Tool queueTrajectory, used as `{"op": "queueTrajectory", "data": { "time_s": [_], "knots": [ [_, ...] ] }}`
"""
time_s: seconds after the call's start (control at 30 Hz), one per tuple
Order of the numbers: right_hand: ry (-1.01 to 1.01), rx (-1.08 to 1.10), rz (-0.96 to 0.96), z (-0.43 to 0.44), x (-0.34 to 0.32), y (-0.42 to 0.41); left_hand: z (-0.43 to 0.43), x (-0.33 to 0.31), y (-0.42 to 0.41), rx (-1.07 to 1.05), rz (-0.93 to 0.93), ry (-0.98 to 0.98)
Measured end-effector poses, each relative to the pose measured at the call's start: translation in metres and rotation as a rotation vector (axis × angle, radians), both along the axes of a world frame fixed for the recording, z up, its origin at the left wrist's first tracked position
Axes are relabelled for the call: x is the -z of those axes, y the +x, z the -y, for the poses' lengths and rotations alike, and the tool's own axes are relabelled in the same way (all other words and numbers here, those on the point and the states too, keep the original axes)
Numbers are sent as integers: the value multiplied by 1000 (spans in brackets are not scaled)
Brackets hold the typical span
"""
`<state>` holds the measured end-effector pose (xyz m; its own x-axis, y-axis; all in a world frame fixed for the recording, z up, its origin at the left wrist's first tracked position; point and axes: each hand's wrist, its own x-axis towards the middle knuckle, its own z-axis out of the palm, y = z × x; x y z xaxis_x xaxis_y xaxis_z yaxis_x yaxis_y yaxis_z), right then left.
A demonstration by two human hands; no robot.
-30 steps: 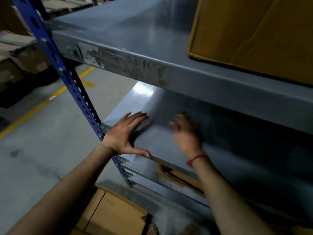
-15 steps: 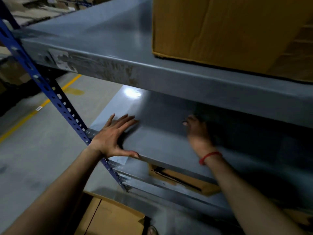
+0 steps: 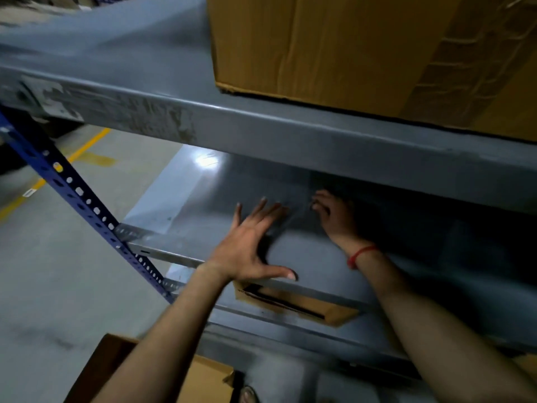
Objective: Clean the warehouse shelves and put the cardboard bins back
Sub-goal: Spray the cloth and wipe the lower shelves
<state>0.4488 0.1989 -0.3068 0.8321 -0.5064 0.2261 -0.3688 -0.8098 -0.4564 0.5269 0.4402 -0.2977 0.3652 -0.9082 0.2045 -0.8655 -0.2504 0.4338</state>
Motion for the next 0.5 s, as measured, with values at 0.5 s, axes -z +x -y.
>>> {"op": "queueTrajectory", "data": {
  "time_s": [0.5],
  "knots": [
    [107,-276,-23,15,-6,-40,-6,6,-11,49,122,33]
  ]
}}
